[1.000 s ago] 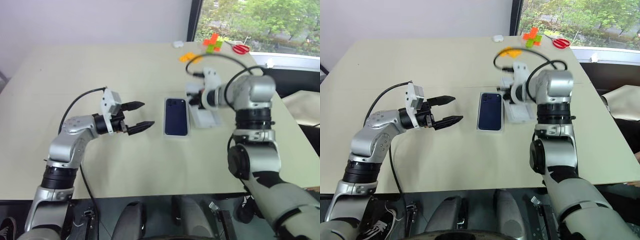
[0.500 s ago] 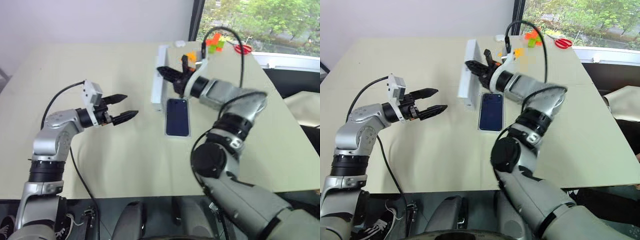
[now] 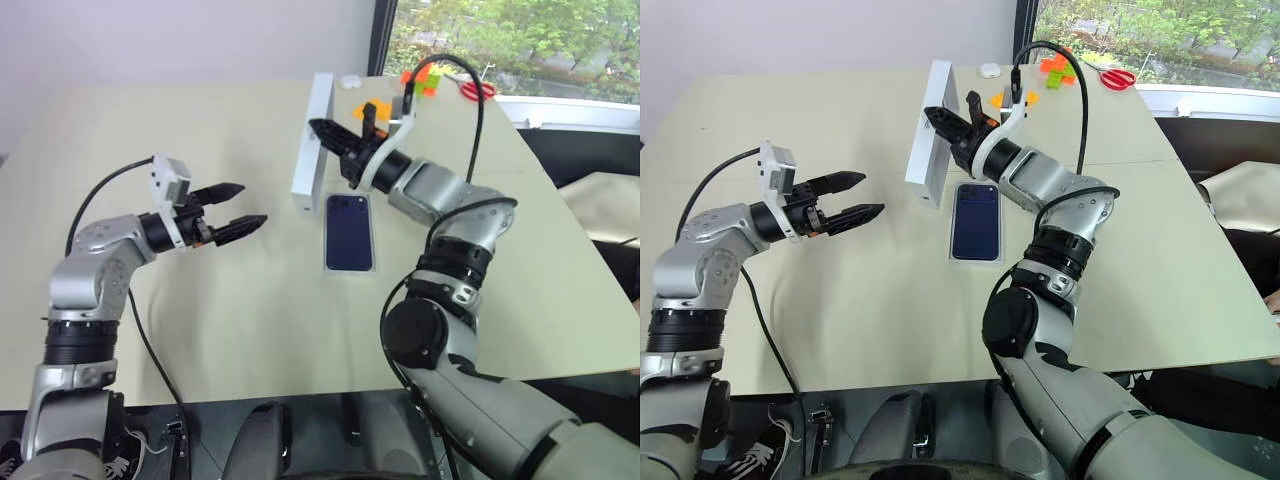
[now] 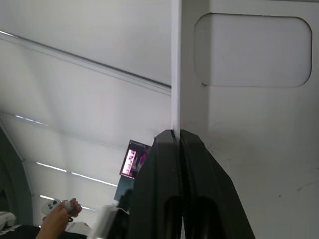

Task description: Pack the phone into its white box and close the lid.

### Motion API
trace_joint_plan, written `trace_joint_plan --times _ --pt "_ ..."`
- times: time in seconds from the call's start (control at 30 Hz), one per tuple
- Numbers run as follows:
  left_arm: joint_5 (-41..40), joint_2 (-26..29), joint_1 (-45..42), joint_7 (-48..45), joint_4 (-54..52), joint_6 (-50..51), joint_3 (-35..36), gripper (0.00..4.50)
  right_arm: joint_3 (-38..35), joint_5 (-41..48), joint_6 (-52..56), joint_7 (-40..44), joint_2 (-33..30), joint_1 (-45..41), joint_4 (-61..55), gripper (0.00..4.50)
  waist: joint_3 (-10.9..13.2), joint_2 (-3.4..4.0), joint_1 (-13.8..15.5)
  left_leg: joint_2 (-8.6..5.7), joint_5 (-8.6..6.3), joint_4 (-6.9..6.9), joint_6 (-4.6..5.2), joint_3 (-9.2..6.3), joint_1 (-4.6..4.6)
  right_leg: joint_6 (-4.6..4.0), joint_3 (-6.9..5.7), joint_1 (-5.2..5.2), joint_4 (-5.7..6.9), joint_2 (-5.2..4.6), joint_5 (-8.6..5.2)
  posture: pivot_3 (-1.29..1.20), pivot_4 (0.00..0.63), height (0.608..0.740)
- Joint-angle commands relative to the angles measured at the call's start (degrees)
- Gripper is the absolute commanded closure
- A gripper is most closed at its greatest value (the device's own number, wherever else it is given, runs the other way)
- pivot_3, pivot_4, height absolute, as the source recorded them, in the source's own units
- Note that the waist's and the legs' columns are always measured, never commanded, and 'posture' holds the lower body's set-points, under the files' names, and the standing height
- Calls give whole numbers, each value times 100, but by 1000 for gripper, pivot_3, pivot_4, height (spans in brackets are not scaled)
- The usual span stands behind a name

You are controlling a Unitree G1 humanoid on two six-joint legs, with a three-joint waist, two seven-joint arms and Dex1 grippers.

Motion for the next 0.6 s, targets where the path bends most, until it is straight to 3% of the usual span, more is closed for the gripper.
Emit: trace_joint_plan --times 0.03,0.6 --pt "-86 174 170 -138 -241 -138 251 0 260 454 -186 -97 804 597 27 4467 0 1 -2 0 0 0 0 0 0 0 0 -1 1 0 0 0 150 740" --pt "37 -141 212 51 -395 -264 27 0 1662 990 -423 -235 440 1680 351 4467 -1 0 22 -1 0 5 0 1 1 0 0 1 0 -1 0 0 150 740"
